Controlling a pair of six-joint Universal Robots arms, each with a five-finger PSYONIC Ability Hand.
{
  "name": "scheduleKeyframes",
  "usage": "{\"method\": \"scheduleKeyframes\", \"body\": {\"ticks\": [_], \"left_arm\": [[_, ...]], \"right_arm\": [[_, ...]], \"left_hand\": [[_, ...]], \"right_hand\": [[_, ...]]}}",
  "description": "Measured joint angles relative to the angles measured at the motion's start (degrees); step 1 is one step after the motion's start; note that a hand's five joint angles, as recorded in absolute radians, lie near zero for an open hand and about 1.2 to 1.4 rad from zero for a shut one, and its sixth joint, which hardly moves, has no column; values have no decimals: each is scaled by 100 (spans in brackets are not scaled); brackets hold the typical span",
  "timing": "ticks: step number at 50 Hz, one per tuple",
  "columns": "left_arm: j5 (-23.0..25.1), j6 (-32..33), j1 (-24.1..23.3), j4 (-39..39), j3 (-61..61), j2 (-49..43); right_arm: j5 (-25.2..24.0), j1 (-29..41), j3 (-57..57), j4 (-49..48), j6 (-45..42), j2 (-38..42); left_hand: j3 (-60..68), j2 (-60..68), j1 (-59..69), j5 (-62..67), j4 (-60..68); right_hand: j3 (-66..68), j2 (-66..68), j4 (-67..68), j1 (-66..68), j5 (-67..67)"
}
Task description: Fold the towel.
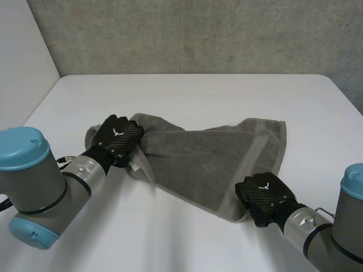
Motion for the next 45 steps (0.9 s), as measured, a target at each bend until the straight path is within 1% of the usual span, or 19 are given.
{"method": "scheduleKeyframes", "body": {"ticks": [10,13,17,24,33,45], "left_arm": [[3,0,0,0,-37,18],[3,0,3,0,-42,17],[5,0,7,0,-44,17],[9,0,4,0,-45,21],[10,0,0,0,-53,26],[7,0,0,0,-67,41]], "right_arm": [[39,7,-71,12,-15,302],[61,0,-85,80,-8,315],[64,-20,-84,271,-5,263],[71,-43,-20,514,-18,20],[72,-43,130,551,-72,-210],[45,-44,314,462,-100,-199]], "left_hand": [[-68,-73,-74,-74,-74],[-86,-87,-93,-103,-90],[-90,-104,-97,-109,-104],[-104,-109,-118,-111,-106],[-107,-112,-118,-111,-106],[-120,-133,-121,-136,-126]], "right_hand": [[-17,-16,-22,-15,-22],[-690,-685,-724,-660,-725],[-1350,-1298,-1329,-1284,-1355],[-1885,-1785,-1854,-1844,-1937],[-2451,-2365,-2415,-2446,-2551],[-2660,-2563,-2602,-2660,-2784]]}}
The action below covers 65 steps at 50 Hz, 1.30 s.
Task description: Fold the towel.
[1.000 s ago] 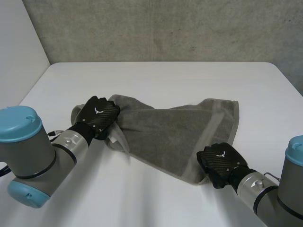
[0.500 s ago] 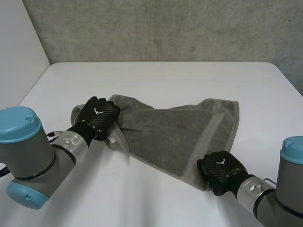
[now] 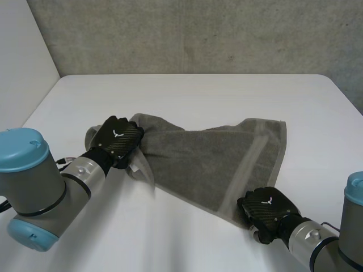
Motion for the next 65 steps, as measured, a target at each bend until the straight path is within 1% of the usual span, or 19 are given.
{"method": "scheduleKeyframes", "body": {"ticks": [11,18,26,38,40,41,43,49,52,58,61,65], "left_arm": [[2,0,0,0,5,2],[3,0,7,0,9,-5],[1,0,9,0,14,-3],[3,0,9,0,12,2],[3,0,9,0,10,2],[3,0,9,0,9,1],[3,0,9,0,8,2],[0,0,5,-1,25,14],[-2,-4,11,-18,49,92],[-5,-97,105,-133,77,405],[-1,-277,191,-210,83,572],[10,-748,455,-298,76,793]], "right_arm": [[2,4,-3,-294,-4,90],[10,31,-102,-457,-4,280],[30,52,-201,-500,-3,444],[54,60,-179,-456,-2,445],[50,58,-172,-451,-1,444],[40,54,-173,-449,1,442],[19,46,-184,-446,2,440],[-50,31,-416,-418,49,378],[-60,5,-702,-354,153,168],[-84,-291,-1551,-158,610,-411],[-90,-651,-1939,-66,790,-521],[-94,-1369,-2416,164,853,-405]], "left_hand": [[0,0,0,0,0],[0,-1,0,0,0],[0,-1,0,0,0],[0,-1,0,0,0],[0,-1,0,0,0],[0,-1,0,0,0],[0,-1,0,0,0],[0,-1,0,0,0],[-5,-1,-1,0,0],[-21,-1,-5,0,0],[-21,-1,-9,0,0],[-21,-1,-22,0,0]], "right_hand": [[130,76,75,208,226],[1086,1042,996,1187,1171],[1101,1055,1018,1221,1190],[1153,1104,1068,1244,1270],[1433,1384,1366,1572,1605],[2094,2065,2047,2266,2212],[2573,2532,2546,2645,2675],[2641,2544,2608,2651,2693],[2660,2589,2608,2654,2712],[2670,2602,2608,2659,2728],[2674,2602,2608,2660,2728],[2684,2602,2608,2660,2739]]}}
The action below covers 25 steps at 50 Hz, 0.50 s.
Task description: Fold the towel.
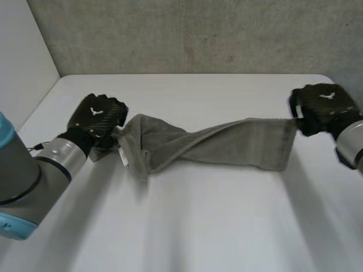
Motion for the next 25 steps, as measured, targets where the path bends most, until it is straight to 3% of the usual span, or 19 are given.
{"method": "scheduleKeyframes", "body": {"ticks": [11,25], "left_arm": [[51,-1094,640,-196,-8,-160],[79,-1152,1267,-402,283,-1191]], "right_arm": [[40,-352,79,293,-320,509],[69,46,315,-80,-283,718]], "left_hand": [[-418,-408,-414,-423,-419],[-1321,-1322,-1278,-1398,-1321]], "right_hand": [[1,0,0,0,38],[1,0,0,1,38]]}}
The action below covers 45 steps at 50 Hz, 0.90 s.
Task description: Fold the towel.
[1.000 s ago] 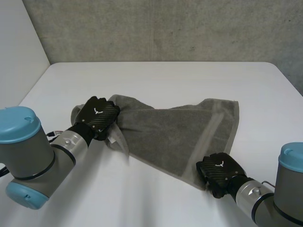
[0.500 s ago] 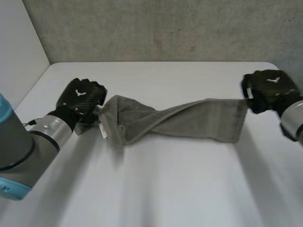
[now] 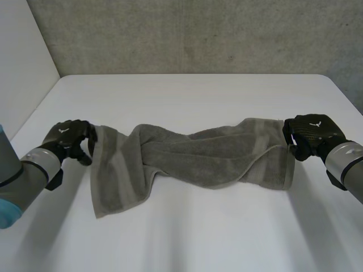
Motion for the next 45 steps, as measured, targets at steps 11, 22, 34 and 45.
{"method": "scheduleKeyframes", "body": {"ticks": [11,22,34,45], "left_arm": [[684,27,209,-52,-469,451],[2415,870,421,622,-1923,2000],[2490,2816,590,322,-2907,2195],[1165,3127,309,-16,-2895,1816]], "right_arm": [[3,18,71,7,-3,38],[-6,-4,222,-19,2,19],[-6,9,258,-24,-33,27],[-6,31,268,-25,-63,49]], "left_hand": [[-2168,-2129,-2121,-2082,-2100],[-2168,-2135,-2121,-2082,-2100],[-2166,-2132,-2120,-2069,-2100],[-1971,-1942,-1935,-1753,-2024]], "right_hand": [[0,0,0,6,0],[1,0,0,11,0],[2,0,0,11,0],[4,0,0,11,0]]}}
